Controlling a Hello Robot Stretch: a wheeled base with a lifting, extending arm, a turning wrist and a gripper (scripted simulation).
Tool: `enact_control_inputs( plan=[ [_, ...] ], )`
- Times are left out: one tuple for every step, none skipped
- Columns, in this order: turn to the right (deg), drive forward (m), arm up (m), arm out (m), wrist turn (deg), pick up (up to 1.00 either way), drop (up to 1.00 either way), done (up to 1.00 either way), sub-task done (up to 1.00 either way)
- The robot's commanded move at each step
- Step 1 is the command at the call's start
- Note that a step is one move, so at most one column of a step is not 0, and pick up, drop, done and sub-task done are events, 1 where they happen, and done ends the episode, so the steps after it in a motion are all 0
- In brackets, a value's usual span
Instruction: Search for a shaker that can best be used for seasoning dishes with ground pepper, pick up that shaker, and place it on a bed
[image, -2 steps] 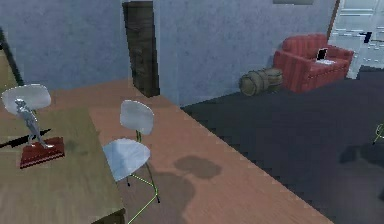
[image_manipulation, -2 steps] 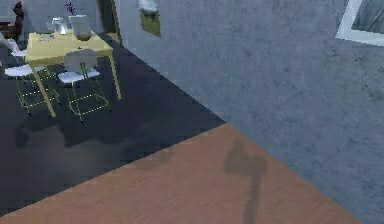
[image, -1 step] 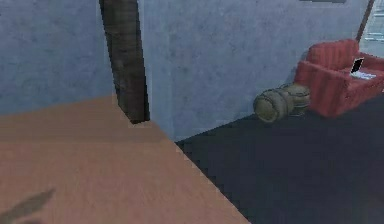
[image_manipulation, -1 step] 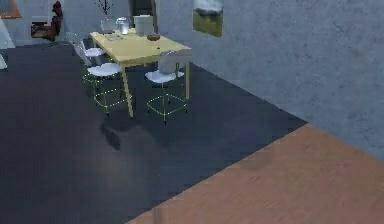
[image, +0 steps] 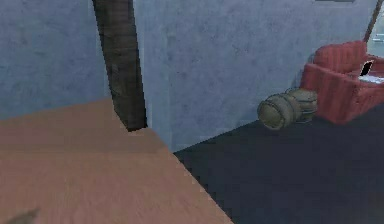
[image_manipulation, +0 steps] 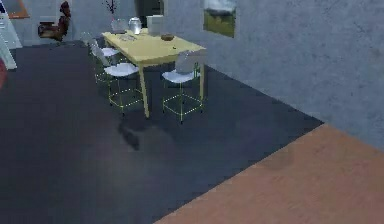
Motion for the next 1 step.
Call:
enact_control_inputs(
  plan=[
    [-27.0, 0.00, 0.00, 0.00, 0.0, 0.00, 0.00, 0.00, 0.00]
  ],
)
